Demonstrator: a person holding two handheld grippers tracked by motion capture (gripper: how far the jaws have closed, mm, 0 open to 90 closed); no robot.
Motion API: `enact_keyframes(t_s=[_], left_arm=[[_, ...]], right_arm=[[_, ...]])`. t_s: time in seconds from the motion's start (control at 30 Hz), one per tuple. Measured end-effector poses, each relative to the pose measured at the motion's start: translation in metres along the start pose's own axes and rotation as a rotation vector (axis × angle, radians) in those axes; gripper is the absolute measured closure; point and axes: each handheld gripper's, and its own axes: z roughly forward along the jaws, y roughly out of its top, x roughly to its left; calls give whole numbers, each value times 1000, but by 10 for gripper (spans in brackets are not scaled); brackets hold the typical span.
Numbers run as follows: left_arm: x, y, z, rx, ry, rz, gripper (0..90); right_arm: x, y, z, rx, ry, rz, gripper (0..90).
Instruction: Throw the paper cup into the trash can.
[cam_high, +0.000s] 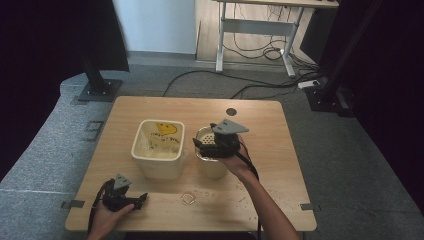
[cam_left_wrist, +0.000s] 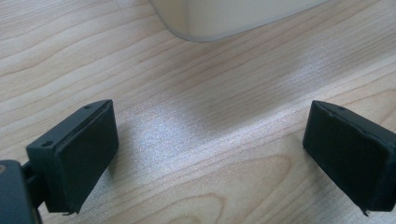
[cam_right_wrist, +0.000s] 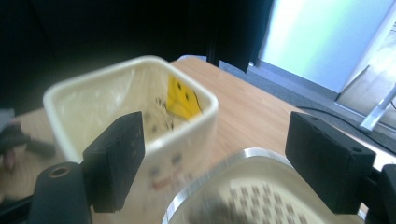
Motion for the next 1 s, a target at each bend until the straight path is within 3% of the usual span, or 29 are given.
enact_keyframes(t_s=[0.2,0.33,0.53,0.7,1.0], left_arm=[[0,0,0,0,0,1,30],[0,0,0,-1,0,0,31],[0,0,0,-1,0,0,32],[0,0,0,-1,0,0,32],[0,0,0,-1,-1,0,33]], right_arm=[[0,-38,-31,-21,-9,5,198],[1,-64,-55,-56,-28,49,201],[-3,-112,-81,-57,-68,128,205],[-8,-136,-86,-40,-89,181,208],[-7,-150,-70,61,-134,177,218]])
